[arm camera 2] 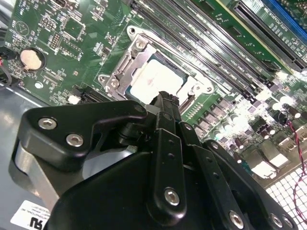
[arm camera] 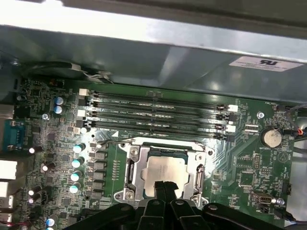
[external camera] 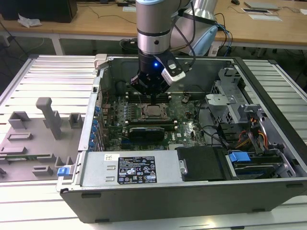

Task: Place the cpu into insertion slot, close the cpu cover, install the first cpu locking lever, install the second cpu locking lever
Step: 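Install the first cpu locking lever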

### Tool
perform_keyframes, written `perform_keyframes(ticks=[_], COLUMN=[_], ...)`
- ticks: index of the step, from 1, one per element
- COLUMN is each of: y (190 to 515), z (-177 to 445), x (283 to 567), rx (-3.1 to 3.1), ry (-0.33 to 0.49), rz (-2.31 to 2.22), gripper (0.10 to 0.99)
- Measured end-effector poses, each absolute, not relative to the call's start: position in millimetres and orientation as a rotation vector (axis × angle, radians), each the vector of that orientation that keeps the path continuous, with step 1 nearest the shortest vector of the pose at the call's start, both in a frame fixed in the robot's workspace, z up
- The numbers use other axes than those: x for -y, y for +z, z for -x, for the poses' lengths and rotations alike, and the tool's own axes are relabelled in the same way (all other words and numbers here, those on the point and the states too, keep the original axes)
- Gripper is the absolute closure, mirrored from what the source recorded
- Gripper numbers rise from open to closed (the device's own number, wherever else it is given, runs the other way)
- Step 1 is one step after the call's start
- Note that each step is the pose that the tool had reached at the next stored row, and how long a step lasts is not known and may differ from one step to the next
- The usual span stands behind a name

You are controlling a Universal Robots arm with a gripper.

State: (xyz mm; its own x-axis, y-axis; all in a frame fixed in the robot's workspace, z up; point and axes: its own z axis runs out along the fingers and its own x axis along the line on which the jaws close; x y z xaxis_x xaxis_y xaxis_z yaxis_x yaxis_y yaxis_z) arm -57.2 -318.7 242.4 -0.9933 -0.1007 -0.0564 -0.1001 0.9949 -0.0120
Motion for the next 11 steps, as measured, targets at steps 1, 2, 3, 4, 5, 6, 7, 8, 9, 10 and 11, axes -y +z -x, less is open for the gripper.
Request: perform_keyframes(ticks=[1,2,3,4,5,6,7,8,9,10,11], y=[242,242,242,245,249,251,254,255,255,255,255], z=[58,59,59,59,59,59,59,59,59,60,61], x=[319,319,318,319,318,318,318,318,318,318,318], rx=[-3.081,-3.081,-3.081,-3.081,-3.081,-3.081,-3.081,-3.081,-3.081,-3.081,-3.081], ry=[-0.014,-0.014,-0.014,-0.018,-0.022,-0.025,-0.028,-0.028,-0.029,-0.029,-0.029], rz=[0.155,0.155,0.155,0.155,0.155,0.155,0.156,0.156,0.156,0.155,0.155], gripper=[0.98,0.98,0.98,0.98,0.98,0.98,0.98,0.98,0.98,0.98,0.98])
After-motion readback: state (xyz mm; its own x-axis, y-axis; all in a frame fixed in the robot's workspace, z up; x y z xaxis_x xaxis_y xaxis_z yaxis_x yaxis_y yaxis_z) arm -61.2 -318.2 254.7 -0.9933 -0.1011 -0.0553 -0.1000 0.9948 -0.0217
